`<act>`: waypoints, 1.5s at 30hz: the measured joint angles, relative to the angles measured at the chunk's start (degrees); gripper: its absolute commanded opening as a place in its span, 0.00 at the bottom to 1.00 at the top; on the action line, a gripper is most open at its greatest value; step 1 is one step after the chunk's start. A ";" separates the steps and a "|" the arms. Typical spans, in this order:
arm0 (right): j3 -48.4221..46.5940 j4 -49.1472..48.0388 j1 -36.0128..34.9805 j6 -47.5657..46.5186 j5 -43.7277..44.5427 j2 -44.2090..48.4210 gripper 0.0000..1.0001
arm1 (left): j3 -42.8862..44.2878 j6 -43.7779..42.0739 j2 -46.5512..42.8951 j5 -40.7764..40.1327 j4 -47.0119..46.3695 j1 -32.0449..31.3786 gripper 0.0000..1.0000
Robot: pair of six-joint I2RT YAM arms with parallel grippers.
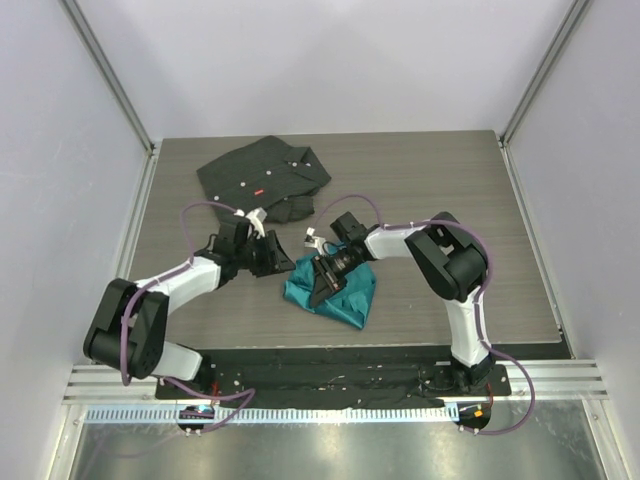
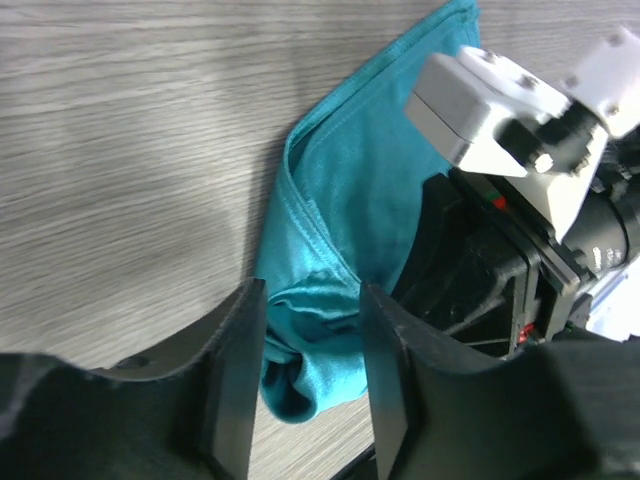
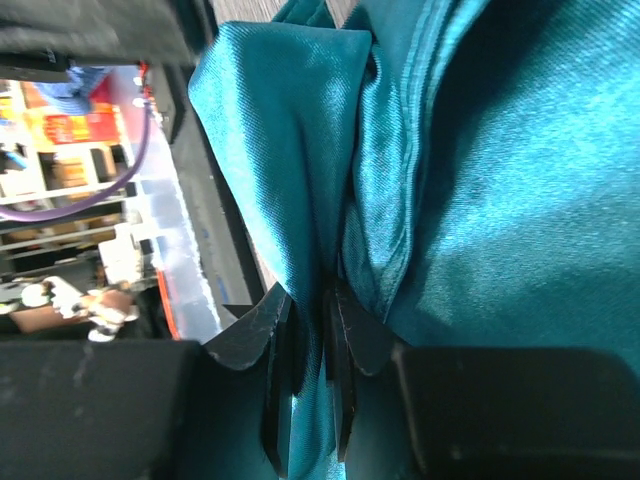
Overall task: Fold the napkin, place the utensils inside, and roll it up
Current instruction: Roll the napkin with the utensil
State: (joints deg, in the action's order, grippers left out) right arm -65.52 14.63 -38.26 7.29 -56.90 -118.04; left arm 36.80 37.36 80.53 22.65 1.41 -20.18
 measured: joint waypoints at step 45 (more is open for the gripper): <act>-0.44 -1.42 2.05 3.85 -5.01 -3.13 0.22 | -2.67 3.06 4.00 2.97 -2.86 -1.55 0.12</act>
State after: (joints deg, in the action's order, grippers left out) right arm -65.95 13.21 -36.21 11.14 -61.91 -121.16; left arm 34.13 40.42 84.53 25.63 -1.45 -21.74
